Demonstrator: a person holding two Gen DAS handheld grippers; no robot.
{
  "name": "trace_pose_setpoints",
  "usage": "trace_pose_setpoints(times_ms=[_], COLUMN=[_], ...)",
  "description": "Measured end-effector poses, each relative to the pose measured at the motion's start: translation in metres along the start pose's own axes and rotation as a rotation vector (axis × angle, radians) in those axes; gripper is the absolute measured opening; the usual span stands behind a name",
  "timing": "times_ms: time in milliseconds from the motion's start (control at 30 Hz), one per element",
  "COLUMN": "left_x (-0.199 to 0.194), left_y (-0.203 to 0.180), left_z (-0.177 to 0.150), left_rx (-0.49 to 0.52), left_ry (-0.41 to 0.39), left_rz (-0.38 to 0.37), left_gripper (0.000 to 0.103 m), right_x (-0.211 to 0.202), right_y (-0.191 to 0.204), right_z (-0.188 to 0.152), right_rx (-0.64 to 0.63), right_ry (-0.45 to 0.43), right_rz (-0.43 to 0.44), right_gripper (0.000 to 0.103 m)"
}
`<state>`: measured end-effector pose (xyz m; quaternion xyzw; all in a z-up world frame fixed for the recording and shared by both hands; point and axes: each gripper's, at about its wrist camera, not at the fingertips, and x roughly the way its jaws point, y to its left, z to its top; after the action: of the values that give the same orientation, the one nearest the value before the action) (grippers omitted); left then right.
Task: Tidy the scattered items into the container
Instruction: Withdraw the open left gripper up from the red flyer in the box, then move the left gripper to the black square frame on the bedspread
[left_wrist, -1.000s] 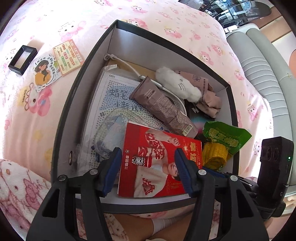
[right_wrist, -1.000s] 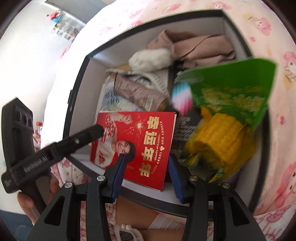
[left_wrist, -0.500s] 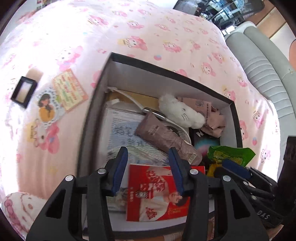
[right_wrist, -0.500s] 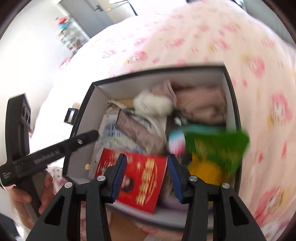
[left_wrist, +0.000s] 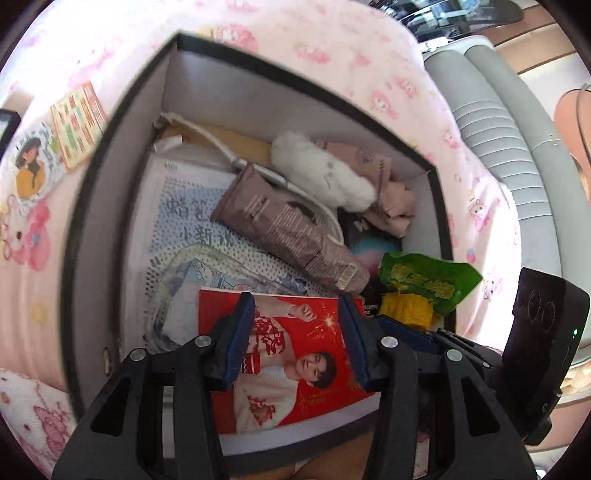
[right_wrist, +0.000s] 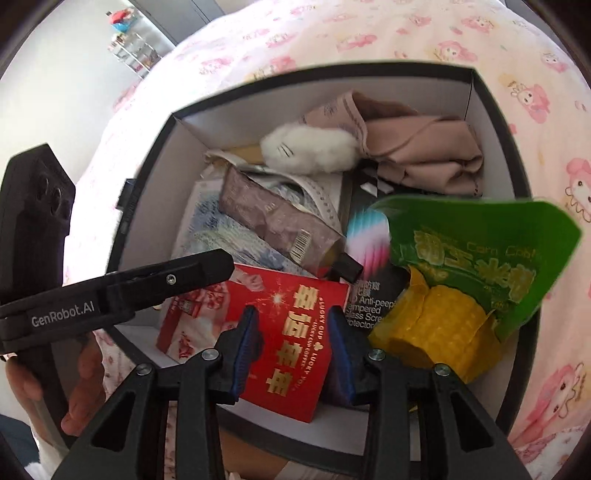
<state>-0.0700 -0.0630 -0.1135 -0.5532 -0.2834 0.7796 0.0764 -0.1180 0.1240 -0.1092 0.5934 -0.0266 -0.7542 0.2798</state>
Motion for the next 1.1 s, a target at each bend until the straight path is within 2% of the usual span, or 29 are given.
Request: trace_pose_setpoints(times_ms=[133, 233, 333, 467, 700, 800, 867, 933, 1000, 1100], left_x=[-0.030, -0.046, -0.057, -0.070, -0.095, -0.116, -0.128, -0.136, -0.142, -0.137], left_y=[-0.013, -0.019, -0.023, -0.018, 0.021, 0.054, 0.087, 0.128, 0.168, 0.220], left_z=[-0.014, -0.027, -0.035, -0.038, -0.041, -0.038, -0.027, -0.012, 0.001, 0.014], left_rx=[0.067, 0.106, 0.132, 0.137, 0.062, -0.024, -0.118, -0.264, -0.410, -0.618], left_ry=[-0.079, -0.102, -0.124, -0.145, -0.197, -0.257, -0.279, -0.304, -0.368, -0.435], left_rz=[-0.016, -0.013, 0.027, 0.037, 0.032, 0.037, 0.016, 0.019, 0.035, 0.055], left_gripper=[0.049, 0.052, 0.053, 0.054, 0.054, 0.054, 0.054, 0.054, 0.054, 0.054], right_x=[-0.036, -0.048, -0.048, -0.044, -0.022, -0.015, -0.013, -0.014, -0.012, 0.010], right_y=[0.003, 0.013, 0.029, 0.052, 0.116, 0.134, 0.143, 0.155, 0.173, 0.201], right_z=[-0.011, -0.028, -0.040, -0.040, -0.030, -0.018, -0.005, 0.010, 0.028, 0.057], right_rx=[0.012, 0.049, 0.054, -0.003, -0.147, -0.179, -0.183, -0.196, -0.225, -0.243], right_ry=[-0.120, -0.158, -0.146, -0.130, -0.103, -0.084, -0.077, -0.078, -0.079, -0.047], right_rz=[-0.001, 0.044, 0.094, 0.074, 0.075, 0.069, 0.064, 0.079, 0.100, 0.116], right_gripper=[0.034, 0.034, 0.034, 0.034, 0.034, 0.034, 0.034, 0.034, 0.035, 0.036])
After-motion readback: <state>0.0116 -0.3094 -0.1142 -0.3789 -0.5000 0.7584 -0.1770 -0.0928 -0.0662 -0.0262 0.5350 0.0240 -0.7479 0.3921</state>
